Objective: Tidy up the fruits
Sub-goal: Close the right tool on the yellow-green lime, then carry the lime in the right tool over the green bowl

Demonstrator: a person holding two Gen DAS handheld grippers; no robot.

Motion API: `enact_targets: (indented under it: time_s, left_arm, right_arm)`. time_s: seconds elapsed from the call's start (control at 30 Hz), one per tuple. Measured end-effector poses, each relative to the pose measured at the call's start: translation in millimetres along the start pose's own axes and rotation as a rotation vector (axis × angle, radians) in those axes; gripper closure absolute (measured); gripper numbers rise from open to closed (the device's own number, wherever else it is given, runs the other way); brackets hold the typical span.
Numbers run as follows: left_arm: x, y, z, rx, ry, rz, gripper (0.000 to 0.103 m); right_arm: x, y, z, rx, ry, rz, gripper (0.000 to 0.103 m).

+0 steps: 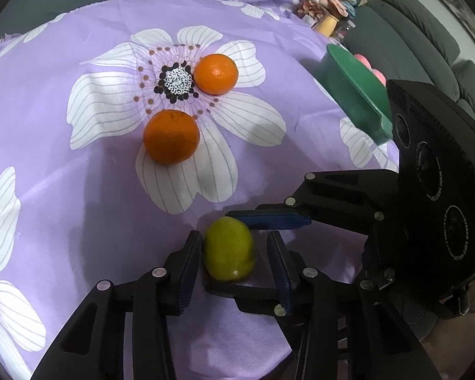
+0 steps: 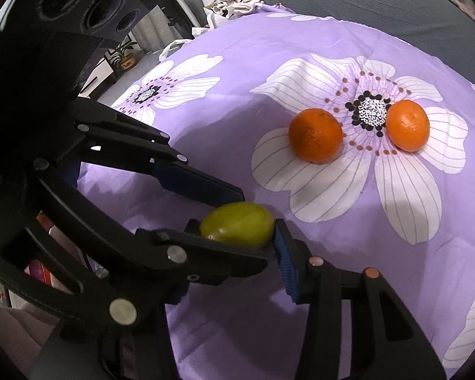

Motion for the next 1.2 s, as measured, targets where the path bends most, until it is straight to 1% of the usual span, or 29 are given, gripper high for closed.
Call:
enact_targets:
  time_s: [0.3, 0.37, 0.83, 1.2]
  left_arm:
    - [-28.6, 11.8, -2.6, -0.025, -0.001, 0.044, 0.065]
    - [-36.1, 15.9, -1.3, -0.026, -0.001, 0.058, 0.067]
    - [-103.5, 55.1, 18.1, -0.014, 0.020, 0.221, 0.068]
    - [-153.9, 93.4, 46.8, 0.014, 0.005, 0.343, 0.068]
  right_arm:
    - [-15.7, -8.4, -32.3, -0.079, -0.042, 0.030, 0.056]
    - [-20.2, -11.1, -38.9, -0.095, -0.053, 0.041, 0.056]
    - [-72.5, -33.2, -98.3, -0.232, -0.145, 0.156, 0.056]
    - [-120.0, -55.5, -135.2, -0.316, -0.231, 0.262, 0.056]
Point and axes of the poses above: each gripper's, at about its wrist camera, not at the fingertips, and z roughly the way its jaws point, x to its left, y to its top, the point moved 3 cm from there along z, roughly the way its jaws point, and after that the axes turned 15 degrees about -y, right-handed, at the moved point
